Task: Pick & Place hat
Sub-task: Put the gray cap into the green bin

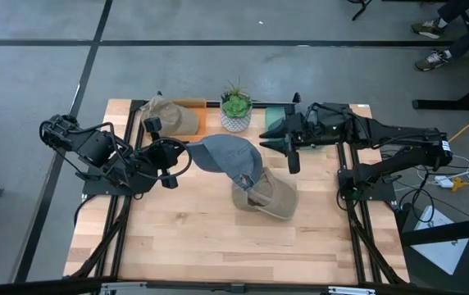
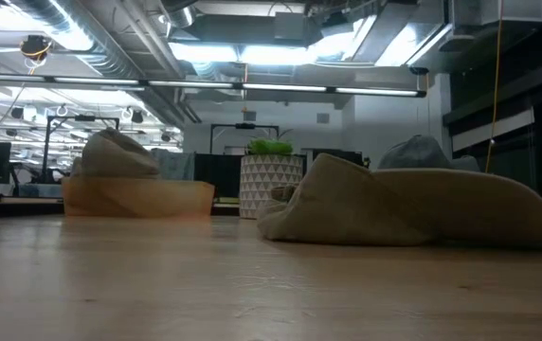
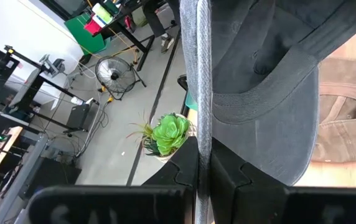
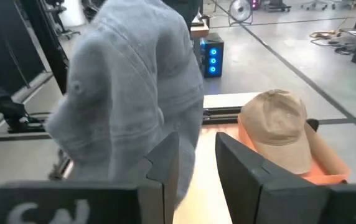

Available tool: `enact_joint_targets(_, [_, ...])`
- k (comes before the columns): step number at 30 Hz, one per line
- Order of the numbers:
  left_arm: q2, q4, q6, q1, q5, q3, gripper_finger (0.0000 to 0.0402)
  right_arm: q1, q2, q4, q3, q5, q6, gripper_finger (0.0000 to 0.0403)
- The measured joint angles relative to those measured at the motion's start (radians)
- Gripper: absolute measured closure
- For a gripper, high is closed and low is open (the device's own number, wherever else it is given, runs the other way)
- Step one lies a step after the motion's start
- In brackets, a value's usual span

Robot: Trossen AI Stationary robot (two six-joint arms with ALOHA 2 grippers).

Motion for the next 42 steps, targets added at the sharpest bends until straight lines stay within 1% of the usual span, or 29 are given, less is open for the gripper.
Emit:
enact_joint_targets(2, [0.000,0.000,0.000,0.000,0.000,0.000,0.0387,0.000,0.000,0.012,0.000,0.001,-0.005,0.0299])
enact_joint_targets(5, [0.000,0.000,0.000,0.000,0.000,0.000,0.0387,0.000,0.000,0.033,0.000,0.002,0.034,0.0297])
enact_joint_targets(7, [0.000,-0.001,0.001,0.000,0.000,0.000,0.0387,0.000,0.000,0.049,0.000,0.002,0.075,0.0290])
enact_joint_targets(9, [0.000,-0.002,0.001,0.004,0.000,0.000,0.0387,0.000,0.000,0.060,0.000,0.002,0.115,0.0275])
enact_joint_targets(11, [0.000,-0.003,0.001,0.007,0.000,0.000,0.0387,0.000,0.000,0.064,0.000,0.003,0.152,0.0251])
enact_joint_targets(13, [0.000,-0.003,0.001,0.011,0.000,0.000,0.0387,0.000,0.000,0.064,0.000,0.027,0.172,0.0219])
enact_joint_targets(15, [0.000,-0.003,0.001,0.017,0.001,0.000,0.0386,0.000,0.000,0.064,0.000,0.087,0.179,0.0184])
enact_joint_targets(17, [0.000,-0.003,0.001,0.023,0.006,0.000,0.0386,0.000,0.000,0.062,0.000,0.173,0.181,0.0148])
enact_joint_targets(19, [0.000,-0.003,0.002,0.030,0.017,0.000,0.0386,0.000,0.000,0.056,0.000,0.242,0.181,0.0119])
enact_joint_targets(21, [0.000,-0.003,0.002,0.033,0.022,0.000,0.0386,0.000,0.000,0.055,0.000,0.281,0.189,0.0098])
enact_joint_targets(24, [0.000,-0.005,0.003,0.033,0.021,0.000,0.0386,0.000,0.001,0.055,0.000,0.289,0.214,0.0081])
enact_joint_targets(26, [0.000,-0.007,0.003,0.032,0.021,0.000,0.0386,0.000,0.002,0.053,0.000,0.269,0.205,0.0078])
enact_joint_targets(27, [0.000,-0.008,0.003,0.032,0.021,0.000,0.0386,0.001,0.002,0.052,0.000,0.239,0.185,0.0078])
enact_joint_targets(31, [0.000,-0.008,0.002,0.032,0.020,0.000,0.0386,0.016,0.001,0.049,0.000,0.064,0.090,0.0077])
enact_joint_targets(34, [0.000,-0.008,0.001,0.032,0.019,0.000,0.0386,0.030,0.001,0.049,0.000,-0.022,0.047,0.0077])
enact_joint_targets(37, [0.000,-0.007,-0.014,0.032,0.018,0.000,0.0386,0.041,0.000,0.024,0.000,-0.053,0.038,0.0077])
enact_joint_targets(42, [0.000,-0.007,-0.060,0.032,0.020,0.000,0.0386,0.049,0.013,0.008,0.001,-0.032,0.037,0.0077])
